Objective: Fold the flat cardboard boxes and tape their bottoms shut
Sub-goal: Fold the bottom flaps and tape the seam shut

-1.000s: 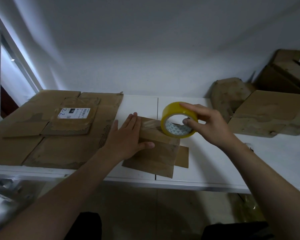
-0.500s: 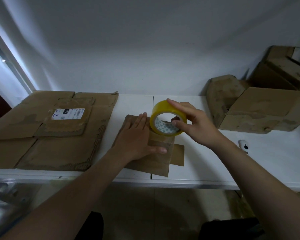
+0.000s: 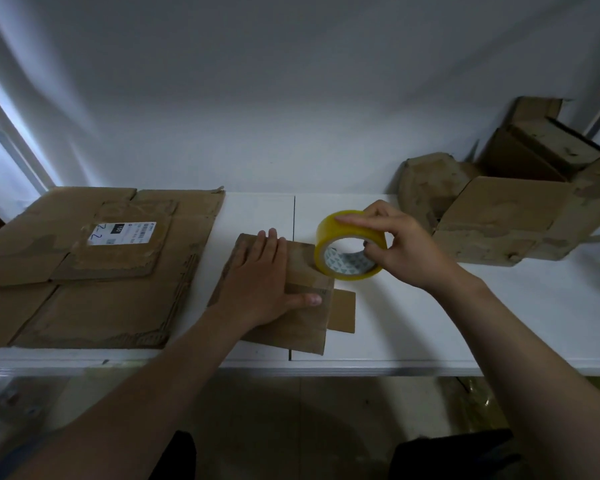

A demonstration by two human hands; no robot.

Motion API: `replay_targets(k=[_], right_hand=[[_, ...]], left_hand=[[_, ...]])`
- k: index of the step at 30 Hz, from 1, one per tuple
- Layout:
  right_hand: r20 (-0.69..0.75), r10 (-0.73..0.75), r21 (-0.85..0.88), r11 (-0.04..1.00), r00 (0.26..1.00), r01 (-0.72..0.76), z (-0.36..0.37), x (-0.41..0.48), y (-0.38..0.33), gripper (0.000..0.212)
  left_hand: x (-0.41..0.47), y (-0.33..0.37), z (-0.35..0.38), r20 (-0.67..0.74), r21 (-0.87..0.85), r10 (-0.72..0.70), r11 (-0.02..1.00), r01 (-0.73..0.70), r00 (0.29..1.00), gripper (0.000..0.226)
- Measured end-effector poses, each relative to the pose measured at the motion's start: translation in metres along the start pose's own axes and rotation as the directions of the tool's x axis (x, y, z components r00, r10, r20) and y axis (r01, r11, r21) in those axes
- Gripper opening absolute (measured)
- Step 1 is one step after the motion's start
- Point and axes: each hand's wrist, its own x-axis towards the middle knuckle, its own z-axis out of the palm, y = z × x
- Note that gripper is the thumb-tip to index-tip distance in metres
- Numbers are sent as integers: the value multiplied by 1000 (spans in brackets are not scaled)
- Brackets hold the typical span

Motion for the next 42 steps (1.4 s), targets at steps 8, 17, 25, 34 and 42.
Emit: replay_targets(k=[8,17,25,34,42], right_hand=[[27,44,-82,996,999,-41,4,10,-11,74],[-81,-43,-91,995,996,35,-1,-3,-6,50],[-39,-58,-101,993,998,54,-19,-15,15,50],[78,30,-155,988,997,-17,-27,-30,18,55],[111,68,-180,983,991,-48,-12,-30,30,53]], left_hand=[[10,39,4,-77,-86,61,994,-68,995,128],[6,36,4,-104,-61,37,997,-44,994,122],[5,39,3,-88,-18,1,1000,-2,996,123],[3,39,6,-121,3,-3,1000,4,993,121],[2,38,12,-218,4,46,999,-46,975,104]])
